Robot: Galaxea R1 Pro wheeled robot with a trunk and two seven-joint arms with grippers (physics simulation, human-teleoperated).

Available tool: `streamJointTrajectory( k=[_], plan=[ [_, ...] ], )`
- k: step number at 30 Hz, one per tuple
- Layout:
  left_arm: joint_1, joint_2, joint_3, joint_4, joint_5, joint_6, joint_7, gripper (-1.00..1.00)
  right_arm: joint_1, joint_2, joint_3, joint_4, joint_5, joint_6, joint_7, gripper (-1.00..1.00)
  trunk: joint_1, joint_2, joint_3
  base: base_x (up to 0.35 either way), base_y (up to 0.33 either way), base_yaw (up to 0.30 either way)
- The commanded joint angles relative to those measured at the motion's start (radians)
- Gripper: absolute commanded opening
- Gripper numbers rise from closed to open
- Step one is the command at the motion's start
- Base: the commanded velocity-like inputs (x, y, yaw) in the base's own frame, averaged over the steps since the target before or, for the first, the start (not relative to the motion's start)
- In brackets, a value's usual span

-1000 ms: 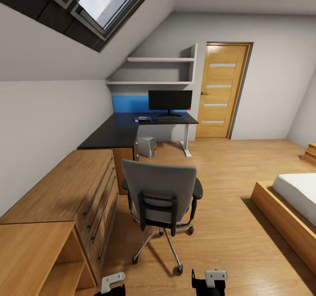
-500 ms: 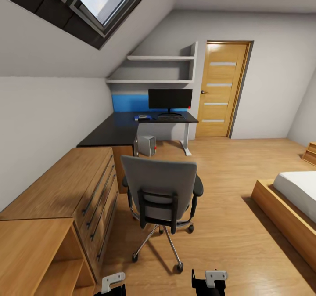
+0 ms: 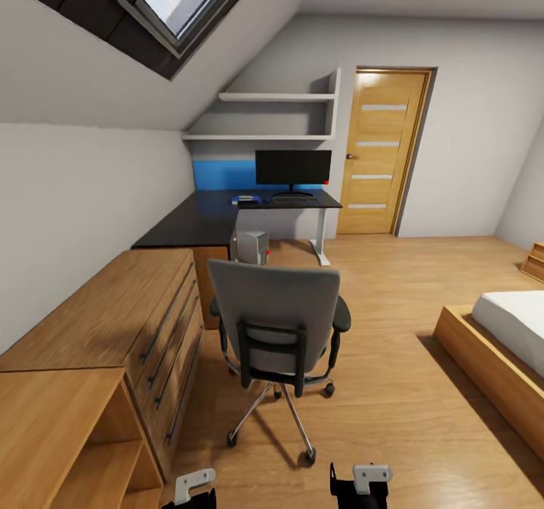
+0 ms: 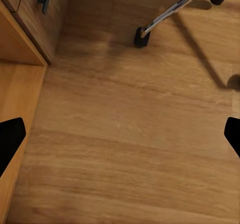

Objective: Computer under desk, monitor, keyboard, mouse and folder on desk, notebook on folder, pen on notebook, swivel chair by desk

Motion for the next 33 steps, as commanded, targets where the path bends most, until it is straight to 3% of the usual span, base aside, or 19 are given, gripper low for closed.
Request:
streamJointTrajectory(
  k=[1,33],
  plan=[
    [-0.001,-0.001,0.006,0.001,-0.01,-0.003,0.002,1.0,-0.001,0.0,0.003,0.001,0.009,0.0,-0.01,1.0,0.004,-0.008,-0.004,0.0,0.0,0.0],
    [-0.001,0.0,0.006,-0.006,-0.005,-0.005,0.001,1.0,-0.001,0.0,0.003,0.001,0.009,0.0,-0.01,1.0,0.127,-0.232,-0.104,0.0,0.0,0.0]
  ],
)
